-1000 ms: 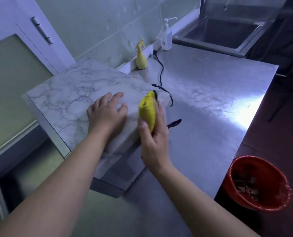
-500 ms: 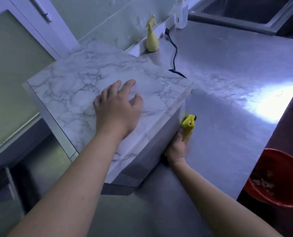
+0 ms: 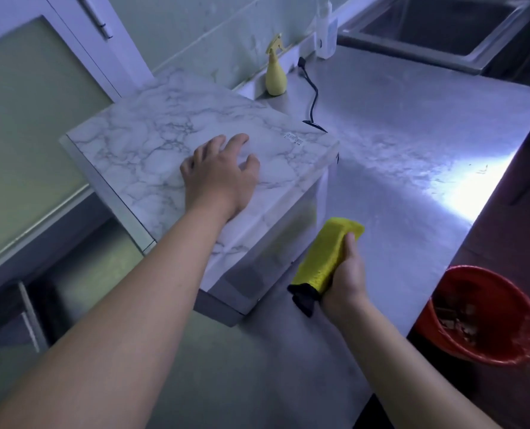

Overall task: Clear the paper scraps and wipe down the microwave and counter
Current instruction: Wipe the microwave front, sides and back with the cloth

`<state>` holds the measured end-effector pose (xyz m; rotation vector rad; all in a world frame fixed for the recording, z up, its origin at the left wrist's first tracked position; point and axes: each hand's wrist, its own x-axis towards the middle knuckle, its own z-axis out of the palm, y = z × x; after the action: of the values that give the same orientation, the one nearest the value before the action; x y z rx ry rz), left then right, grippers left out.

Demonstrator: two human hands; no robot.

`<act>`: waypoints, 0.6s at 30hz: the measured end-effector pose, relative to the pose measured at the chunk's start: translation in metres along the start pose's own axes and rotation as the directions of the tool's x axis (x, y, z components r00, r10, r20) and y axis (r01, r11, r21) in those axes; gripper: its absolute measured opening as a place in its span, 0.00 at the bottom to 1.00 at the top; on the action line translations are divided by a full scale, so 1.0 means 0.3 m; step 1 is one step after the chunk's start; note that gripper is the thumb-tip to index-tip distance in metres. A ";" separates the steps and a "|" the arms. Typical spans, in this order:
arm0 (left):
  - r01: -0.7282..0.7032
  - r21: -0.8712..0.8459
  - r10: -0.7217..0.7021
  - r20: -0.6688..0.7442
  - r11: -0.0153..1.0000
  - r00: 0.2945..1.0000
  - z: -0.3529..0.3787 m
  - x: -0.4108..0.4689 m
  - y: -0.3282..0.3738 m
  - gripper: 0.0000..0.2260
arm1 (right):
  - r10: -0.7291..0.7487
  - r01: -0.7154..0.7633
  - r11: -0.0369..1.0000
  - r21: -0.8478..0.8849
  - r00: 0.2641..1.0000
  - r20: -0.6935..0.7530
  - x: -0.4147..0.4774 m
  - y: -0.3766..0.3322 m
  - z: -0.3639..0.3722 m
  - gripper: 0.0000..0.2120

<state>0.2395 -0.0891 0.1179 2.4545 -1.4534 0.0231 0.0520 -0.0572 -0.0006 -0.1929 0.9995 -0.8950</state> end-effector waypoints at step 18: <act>-0.034 -0.007 0.034 -0.011 0.999 0.999 0.018 0.015 -0.016 0.20 | -0.884 0.885 -0.034 -0.464 0.190 0.427 0.178 0.210 0.126 0.28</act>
<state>0.2452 -0.0922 0.1123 2.4201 -1.4880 0.0388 0.1298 -0.0648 -0.0469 -1.6820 1.0971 -1.7126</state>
